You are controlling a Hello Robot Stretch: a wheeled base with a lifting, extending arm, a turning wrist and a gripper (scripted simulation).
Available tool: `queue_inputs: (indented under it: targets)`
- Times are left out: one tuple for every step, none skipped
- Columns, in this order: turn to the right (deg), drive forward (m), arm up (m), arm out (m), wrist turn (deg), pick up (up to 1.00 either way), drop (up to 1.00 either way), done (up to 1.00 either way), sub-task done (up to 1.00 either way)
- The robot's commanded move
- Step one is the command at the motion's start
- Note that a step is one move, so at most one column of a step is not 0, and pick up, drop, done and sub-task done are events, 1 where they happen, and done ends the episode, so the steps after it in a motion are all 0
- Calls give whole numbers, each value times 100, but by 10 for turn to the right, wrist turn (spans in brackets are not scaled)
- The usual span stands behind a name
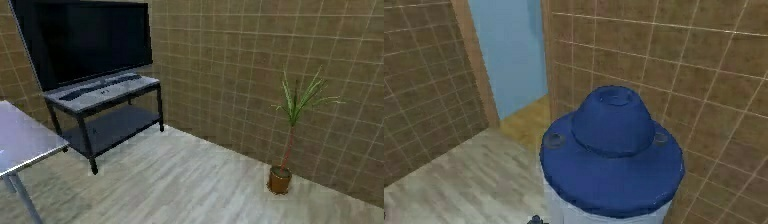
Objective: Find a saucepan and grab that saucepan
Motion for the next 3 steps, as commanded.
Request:
queue_inputs:
  targets:
    - [330,0,0,0,0,0,0,0,0]
    - [0,60,0,0,0,0,0,0,0]
    - [420,0,0,0,0,0,0,0,0]
